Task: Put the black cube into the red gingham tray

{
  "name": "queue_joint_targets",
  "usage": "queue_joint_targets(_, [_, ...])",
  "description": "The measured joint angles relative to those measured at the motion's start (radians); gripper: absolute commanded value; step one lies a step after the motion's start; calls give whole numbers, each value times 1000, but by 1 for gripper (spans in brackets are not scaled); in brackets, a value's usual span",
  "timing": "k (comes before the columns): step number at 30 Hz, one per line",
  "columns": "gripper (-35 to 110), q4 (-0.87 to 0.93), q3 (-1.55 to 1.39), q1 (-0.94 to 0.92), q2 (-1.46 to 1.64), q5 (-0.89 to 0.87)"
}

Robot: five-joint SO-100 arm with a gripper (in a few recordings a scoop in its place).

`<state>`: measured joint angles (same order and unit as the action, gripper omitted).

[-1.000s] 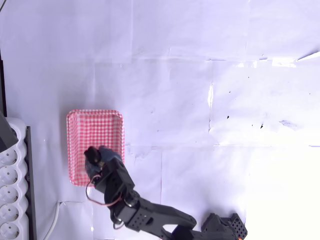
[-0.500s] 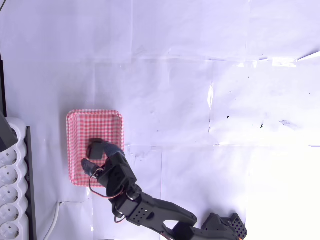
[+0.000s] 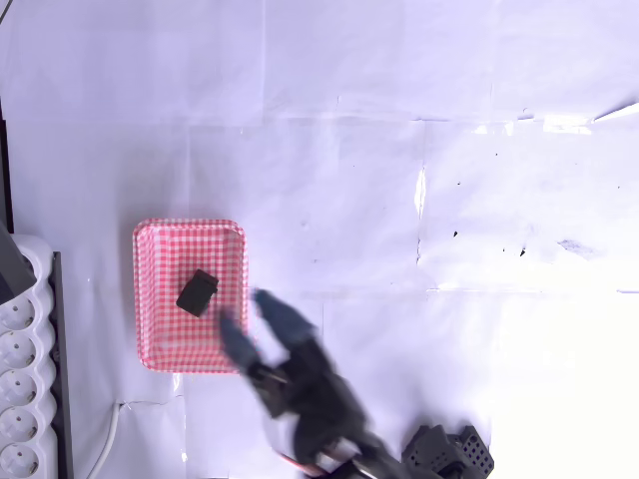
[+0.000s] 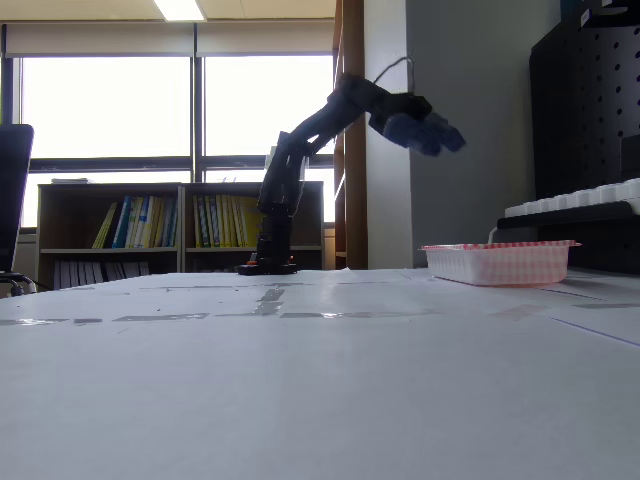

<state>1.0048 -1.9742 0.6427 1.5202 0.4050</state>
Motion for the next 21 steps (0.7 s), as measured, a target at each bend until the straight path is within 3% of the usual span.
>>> queue_joint_targets(7, [0, -471, 1008, -319, -715, -146])
queue_joint_targets(13, [0, -729, 1770, -534, -1255, -298])
queue_joint_targets(16, [0, -663, 1962, -612, -1427, -357])
queue_joint_targets(21, [0, -293, 1971, -629, -1575, -417])
